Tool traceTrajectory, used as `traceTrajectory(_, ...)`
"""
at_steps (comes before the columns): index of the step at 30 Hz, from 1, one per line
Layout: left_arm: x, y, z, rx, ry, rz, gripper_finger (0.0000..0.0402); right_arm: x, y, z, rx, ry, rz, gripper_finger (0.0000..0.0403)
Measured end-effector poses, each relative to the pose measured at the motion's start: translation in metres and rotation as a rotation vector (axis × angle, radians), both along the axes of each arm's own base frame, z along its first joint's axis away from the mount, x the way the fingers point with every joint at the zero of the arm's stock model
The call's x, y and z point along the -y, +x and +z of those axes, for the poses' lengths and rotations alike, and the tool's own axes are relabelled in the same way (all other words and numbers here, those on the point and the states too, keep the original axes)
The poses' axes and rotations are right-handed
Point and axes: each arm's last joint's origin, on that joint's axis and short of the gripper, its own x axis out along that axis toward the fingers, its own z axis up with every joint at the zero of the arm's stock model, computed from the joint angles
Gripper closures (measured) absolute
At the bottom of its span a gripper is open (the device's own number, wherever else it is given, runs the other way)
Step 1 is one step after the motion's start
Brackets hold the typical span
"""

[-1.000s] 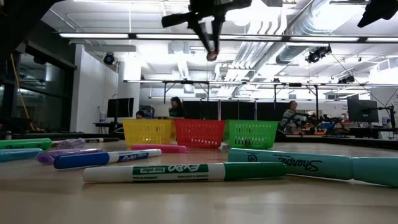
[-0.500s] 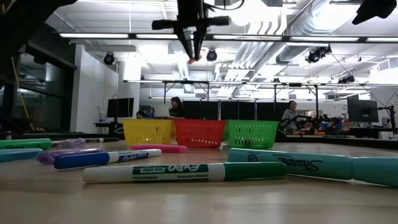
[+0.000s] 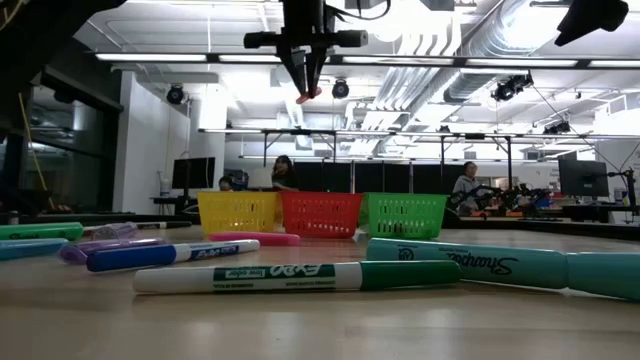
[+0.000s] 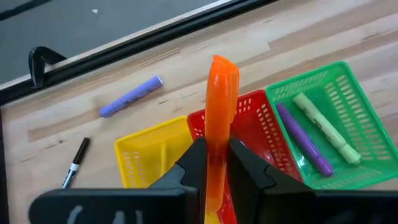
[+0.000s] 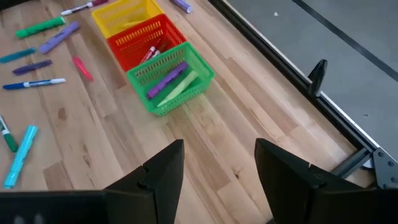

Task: Pick & Place Markers
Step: Put the orange pen into the yellow bin

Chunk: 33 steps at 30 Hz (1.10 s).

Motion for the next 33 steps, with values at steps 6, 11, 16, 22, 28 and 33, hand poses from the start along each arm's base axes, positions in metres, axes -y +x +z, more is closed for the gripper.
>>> traceTrajectory(6,0.003,0.012,0.003,0.134,0.011,-0.002,0.036,0.004,0.008,0.001,-0.006,0.0,-0.001,0.0217)
traceTrajectory(11,0.006,0.029,0.011,0.288,0.017,-0.096,0.036,0.004,0.009,0.001,-0.014,-0.007,0.017,0.0217)
traceTrajectory(16,0.014,0.039,0.017,0.384,0.033,-0.141,0.036,0.004,0.009,0.001,-0.015,-0.008,0.055,0.0217)
traceTrajectory(22,0.028,0.055,0.024,0.551,0.051,-0.204,0.036,0.003,0.01,0.001,-0.022,-0.021,0.087,0.0217)
traceTrajectory(28,0.04,0.084,0.013,0.815,0.015,-0.333,0.036,0.002,0.01,0.0,-0.019,-0.015,0.132,0.0217)
traceTrajectory(33,0.04,0.098,-0.023,0.951,0.0,-0.345,0.036,0.001,0.01,0.0,-0.023,-0.01,0.169,0.0217)
